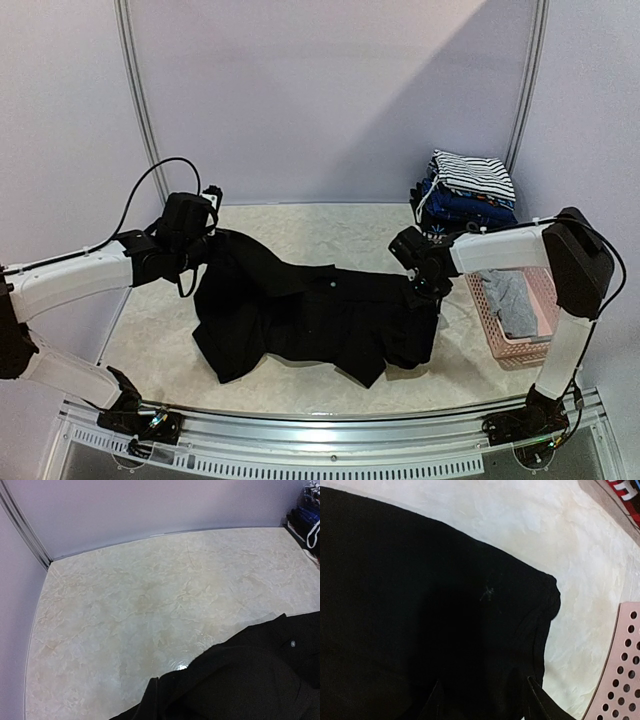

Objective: Fold and stack the mixed laundry pile
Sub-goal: Pick up the crumpled shirt from the center of the board.

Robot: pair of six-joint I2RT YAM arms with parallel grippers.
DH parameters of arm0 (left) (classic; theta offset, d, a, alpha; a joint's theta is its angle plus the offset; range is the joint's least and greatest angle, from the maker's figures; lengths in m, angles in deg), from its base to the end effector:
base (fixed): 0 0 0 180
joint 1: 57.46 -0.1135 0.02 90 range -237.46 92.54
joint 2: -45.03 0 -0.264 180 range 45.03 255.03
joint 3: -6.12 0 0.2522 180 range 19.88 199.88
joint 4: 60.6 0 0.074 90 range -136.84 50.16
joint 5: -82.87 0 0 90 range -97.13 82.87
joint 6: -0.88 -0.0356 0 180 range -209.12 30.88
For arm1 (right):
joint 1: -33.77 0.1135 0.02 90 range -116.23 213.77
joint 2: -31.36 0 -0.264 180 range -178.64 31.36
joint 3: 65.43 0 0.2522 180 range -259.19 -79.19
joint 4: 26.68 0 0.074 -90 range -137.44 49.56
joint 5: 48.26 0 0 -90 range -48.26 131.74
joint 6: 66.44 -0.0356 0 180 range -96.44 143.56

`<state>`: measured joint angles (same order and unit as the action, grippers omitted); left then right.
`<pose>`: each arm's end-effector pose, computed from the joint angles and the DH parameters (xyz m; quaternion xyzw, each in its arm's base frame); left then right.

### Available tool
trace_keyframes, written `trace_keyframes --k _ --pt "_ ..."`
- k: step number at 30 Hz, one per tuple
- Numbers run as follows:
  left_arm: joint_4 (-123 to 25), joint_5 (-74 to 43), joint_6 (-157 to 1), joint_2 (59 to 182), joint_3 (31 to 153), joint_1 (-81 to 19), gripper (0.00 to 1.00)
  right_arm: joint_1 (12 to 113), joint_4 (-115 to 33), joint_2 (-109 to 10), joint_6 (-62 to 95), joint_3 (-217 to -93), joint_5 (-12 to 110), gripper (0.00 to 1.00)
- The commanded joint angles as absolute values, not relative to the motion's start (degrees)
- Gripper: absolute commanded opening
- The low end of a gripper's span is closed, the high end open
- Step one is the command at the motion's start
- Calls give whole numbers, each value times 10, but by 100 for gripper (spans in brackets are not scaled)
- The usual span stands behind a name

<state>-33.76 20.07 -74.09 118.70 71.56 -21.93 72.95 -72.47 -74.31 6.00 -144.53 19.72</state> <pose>0.2388 -0.1506 0.2700 0.0467 0.8679 -0.0028 0.4944 0.2792 0.2103 0.1529 -0.1532 0.9583 -0.0945 0.2221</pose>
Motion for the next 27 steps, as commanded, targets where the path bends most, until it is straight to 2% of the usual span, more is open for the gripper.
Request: trace_keyframes --k 1,12,27 --pt "-344 193 -744 1195 719 -230 0 725 -733 -763 78 -1467 200 53" --pt "-342 189 -748 1201 722 -235 0 756 -765 -729 103 -1440 209 68" --pt "-339 178 -746 1201 719 -235 0 756 -789 -805 92 -1508 84 69"
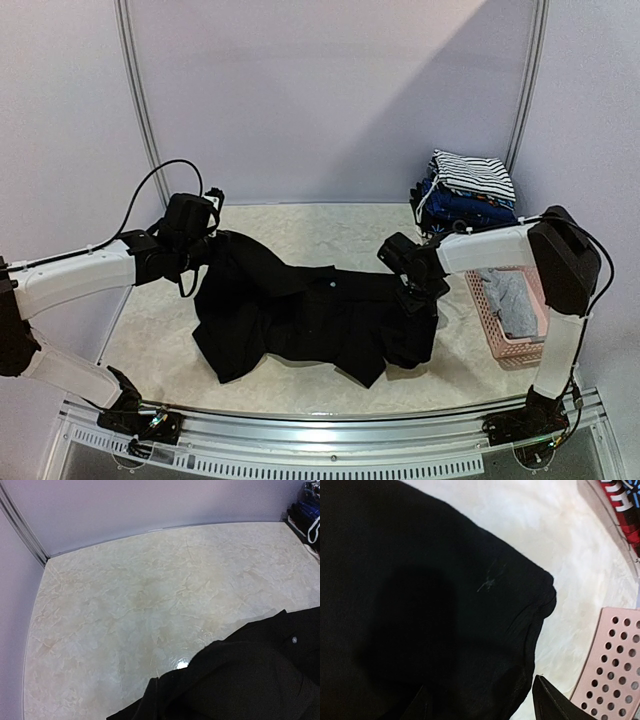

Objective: Fold and stack the mixed laundry pile
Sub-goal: Pick up the crumpled shirt from the center of the board.

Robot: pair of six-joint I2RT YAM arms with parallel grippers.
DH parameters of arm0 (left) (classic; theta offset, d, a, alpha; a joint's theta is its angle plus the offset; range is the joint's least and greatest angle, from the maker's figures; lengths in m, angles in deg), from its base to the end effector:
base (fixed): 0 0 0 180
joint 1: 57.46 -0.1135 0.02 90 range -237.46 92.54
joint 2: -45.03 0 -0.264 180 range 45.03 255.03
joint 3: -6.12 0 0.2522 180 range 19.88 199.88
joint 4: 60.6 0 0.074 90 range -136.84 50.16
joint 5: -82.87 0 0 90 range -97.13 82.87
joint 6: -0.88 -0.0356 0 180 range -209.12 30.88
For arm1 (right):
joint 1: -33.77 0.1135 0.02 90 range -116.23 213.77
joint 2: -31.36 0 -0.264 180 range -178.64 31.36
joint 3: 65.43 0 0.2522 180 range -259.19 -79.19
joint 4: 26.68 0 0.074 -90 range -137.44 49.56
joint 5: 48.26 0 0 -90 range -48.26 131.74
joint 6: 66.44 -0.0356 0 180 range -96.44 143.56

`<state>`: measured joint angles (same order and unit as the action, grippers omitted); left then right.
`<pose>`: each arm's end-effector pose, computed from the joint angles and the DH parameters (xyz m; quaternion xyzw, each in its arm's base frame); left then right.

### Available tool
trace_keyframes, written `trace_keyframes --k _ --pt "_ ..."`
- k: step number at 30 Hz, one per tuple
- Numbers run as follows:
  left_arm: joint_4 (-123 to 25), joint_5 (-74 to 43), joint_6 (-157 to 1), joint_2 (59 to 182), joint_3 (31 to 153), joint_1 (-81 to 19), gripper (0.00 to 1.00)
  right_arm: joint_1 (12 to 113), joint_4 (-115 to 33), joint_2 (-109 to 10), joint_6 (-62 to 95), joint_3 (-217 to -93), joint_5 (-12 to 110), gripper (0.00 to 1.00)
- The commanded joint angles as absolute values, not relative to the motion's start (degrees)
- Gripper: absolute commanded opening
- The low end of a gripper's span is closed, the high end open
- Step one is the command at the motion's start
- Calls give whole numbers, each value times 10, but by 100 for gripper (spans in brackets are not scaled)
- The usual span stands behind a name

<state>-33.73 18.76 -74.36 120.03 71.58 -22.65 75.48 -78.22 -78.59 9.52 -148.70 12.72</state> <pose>0.2435 -0.1503 0.2638 0.0520 0.8742 -0.0026 0.4827 0.2779 0.2246 0.1455 -0.2053 0.9412 -0.1739 0.2043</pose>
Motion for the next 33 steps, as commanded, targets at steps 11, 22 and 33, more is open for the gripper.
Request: trace_keyframes --k 11,22,33 --pt "-337 170 -744 1202 720 -235 0 756 -766 -832 111 -1566 75 69" --pt "-341 167 -744 1205 720 -235 0 749 -732 -836 120 -1548 113 37" --pt "-342 171 -744 1203 727 -235 0 749 -739 -812 109 -1540 106 0"
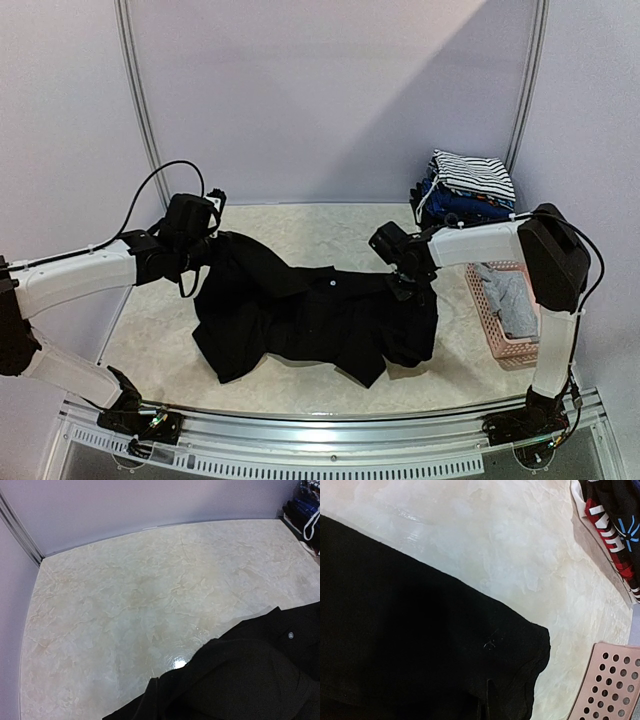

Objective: Fold and stack the mixed laundry pile
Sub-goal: Pick up the crumpled shirt from the center of the board.

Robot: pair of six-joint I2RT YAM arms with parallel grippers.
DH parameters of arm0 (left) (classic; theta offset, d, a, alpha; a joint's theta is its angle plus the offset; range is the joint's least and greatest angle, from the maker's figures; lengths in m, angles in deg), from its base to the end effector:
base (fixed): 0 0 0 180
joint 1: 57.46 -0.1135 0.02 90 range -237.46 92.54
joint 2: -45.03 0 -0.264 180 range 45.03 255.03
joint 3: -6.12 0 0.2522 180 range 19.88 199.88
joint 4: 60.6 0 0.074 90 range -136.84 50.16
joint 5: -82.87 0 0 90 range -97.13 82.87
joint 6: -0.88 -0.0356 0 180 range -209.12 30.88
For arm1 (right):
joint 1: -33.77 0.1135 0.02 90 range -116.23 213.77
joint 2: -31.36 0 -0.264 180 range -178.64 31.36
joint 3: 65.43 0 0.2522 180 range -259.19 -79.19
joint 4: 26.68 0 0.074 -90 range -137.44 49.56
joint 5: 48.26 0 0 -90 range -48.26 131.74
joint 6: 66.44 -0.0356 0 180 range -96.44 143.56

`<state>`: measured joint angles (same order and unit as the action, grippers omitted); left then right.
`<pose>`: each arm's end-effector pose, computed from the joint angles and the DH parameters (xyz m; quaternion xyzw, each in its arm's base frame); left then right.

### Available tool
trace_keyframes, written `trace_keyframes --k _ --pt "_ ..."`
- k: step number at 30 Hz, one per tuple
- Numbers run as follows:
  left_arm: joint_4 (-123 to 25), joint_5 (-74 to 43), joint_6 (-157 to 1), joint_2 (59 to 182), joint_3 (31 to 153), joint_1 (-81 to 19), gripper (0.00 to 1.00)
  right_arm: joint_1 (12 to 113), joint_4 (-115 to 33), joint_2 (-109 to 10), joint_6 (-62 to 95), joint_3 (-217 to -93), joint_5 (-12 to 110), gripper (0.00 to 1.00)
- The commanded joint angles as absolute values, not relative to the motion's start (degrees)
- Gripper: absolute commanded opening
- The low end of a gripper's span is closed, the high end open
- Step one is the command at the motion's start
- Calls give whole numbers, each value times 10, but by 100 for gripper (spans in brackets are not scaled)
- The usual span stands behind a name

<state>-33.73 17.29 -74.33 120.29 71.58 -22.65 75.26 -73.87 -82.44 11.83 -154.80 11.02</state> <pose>0.2438 -0.1516 0.2623 0.0584 0.8766 -0.0124 0.4774 0.3035 0.2442 0.1515 -0.2036 0.9308 -0.1648 0.2548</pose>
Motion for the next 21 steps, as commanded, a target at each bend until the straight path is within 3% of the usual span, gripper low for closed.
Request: trace_keyframes --k 1,14,21 --pt "-340 172 -744 1197 730 -235 0 749 -741 -809 108 -1542 101 0" --pt "-272 194 -759 1088 784 -235 0 753 -753 -651 126 -1564 160 0" --pt "-265 144 -779 1049 844 -235 0 760 -757 -544 149 -1564 210 0"
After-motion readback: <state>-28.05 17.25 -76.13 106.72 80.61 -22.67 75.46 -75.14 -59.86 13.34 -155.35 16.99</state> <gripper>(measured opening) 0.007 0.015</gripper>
